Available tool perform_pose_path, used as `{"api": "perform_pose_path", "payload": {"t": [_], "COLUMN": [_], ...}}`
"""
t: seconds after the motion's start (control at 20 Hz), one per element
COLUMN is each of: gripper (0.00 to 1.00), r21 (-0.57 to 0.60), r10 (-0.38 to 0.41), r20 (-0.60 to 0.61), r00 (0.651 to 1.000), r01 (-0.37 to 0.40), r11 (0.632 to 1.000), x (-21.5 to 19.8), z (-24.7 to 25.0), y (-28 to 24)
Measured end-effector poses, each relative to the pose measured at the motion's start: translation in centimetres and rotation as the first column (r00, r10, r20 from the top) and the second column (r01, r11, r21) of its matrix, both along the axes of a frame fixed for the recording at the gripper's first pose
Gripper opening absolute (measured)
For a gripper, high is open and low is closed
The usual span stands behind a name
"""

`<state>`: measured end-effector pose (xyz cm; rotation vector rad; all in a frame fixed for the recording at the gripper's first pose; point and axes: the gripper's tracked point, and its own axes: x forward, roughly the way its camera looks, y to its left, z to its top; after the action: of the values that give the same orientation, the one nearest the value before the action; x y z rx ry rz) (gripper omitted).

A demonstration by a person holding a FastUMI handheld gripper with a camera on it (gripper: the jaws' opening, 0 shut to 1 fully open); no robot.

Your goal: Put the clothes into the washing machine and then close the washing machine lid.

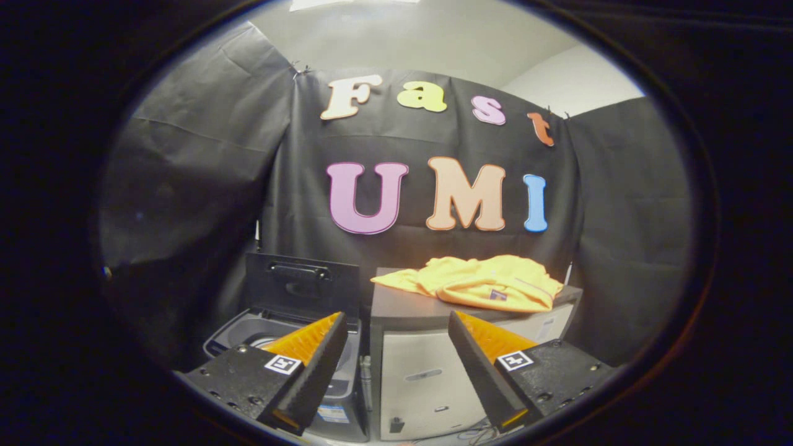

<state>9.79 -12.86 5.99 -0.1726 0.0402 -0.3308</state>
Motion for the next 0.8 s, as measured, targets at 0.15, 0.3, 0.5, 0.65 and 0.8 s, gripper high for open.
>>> {"api": "perform_pose_path", "payload": {"t": [0.15,0.3,0.5,0.65,0.8], "gripper": [0.97,0.97,0.97,0.97,0.97], "r21": [-0.059,-0.043,-0.03,-0.043,-0.019], "r10": [-0.052,-0.104,-0.163,-0.184,-0.18], "r20": [0.019,-0.013,-0.047,-0.063,-0.065], "r00": [0.998,0.994,0.985,0.981,0.981], "r01": [0.053,0.104,0.162,0.182,0.18], "r11": [0.997,0.994,0.986,0.982,0.984], "x": [1.6,3.2,4.8,6.0,7.7], "z": [1.7,1.5,1.0,1.4,2.4], "y": [-2.3,-4.9,-8.9,-11.0,-12.4]}}
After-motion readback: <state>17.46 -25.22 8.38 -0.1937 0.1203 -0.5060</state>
